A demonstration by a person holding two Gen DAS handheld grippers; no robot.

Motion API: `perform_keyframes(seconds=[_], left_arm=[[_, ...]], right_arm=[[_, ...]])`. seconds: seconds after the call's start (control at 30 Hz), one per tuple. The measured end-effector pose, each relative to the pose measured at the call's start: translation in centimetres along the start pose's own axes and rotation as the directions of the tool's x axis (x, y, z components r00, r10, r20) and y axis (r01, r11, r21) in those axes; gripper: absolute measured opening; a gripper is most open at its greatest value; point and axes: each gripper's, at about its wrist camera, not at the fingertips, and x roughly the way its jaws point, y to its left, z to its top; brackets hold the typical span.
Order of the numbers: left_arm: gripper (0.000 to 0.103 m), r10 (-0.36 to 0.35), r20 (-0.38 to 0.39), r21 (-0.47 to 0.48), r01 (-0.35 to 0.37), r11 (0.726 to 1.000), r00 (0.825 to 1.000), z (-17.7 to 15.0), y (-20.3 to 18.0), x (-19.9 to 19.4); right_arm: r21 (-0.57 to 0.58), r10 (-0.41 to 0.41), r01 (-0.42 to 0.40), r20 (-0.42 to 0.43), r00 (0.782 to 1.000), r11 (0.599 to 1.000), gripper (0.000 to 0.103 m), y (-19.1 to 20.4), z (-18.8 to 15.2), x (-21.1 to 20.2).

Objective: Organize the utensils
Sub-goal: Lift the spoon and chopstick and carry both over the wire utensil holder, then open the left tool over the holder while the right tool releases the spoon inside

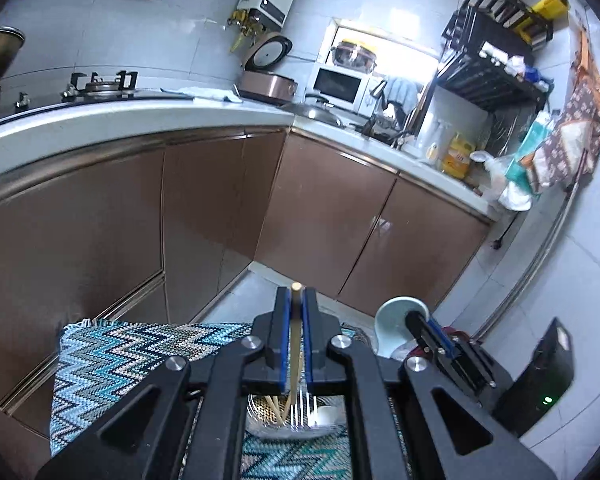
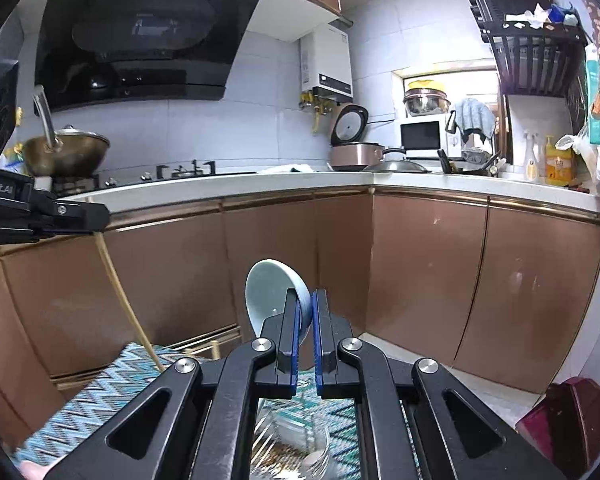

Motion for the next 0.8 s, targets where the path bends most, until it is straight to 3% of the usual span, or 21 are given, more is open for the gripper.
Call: perform_keyframes(seconds=[0.3, 0.5, 0.6, 0.73, 0.8], left_arm=[[0.005, 0.040, -0.047, 0.014, -0.039, 0.999, 0.998, -3.6, 0.1, 5.9], [0.007, 0.062, -0.048, 0.040, -0.060, 0.997, 0.997, -5.5, 0.0, 6.1], [0.008, 0.050, -0.052, 0.027, -0.049, 0.998, 0.997, -5.9, 0.1, 5.3], [0.027, 0.039, -0.042, 0.010, -0.038, 0.999, 0.998, -6.2, 0.2, 3.5], [0.029, 0.036, -0.030, 0.005, -0.036, 0.999, 0.999, -6.2, 0.0, 2.1]], right_arm=[[0.008, -0.018, 0.018, 0.019, 1.000, 1.000, 0.007, -0.1, -4.1, 1.3], [0.017, -0.006, 0.007, -0.018, 1.000, 1.000, 0.012, 0.4, -6.1, 1.1], [0.030, -0.004, 0.005, -0.031, 1.000, 1.000, 0.021, 0.4, -6.6, 0.5], [0.050, -0.013, 0.014, -0.018, 1.000, 0.999, 0.027, 0.2, -6.0, -1.4], [0.054, -0.025, 0.025, -0.010, 1.000, 0.998, 0.028, 0.1, -5.4, -2.7]])
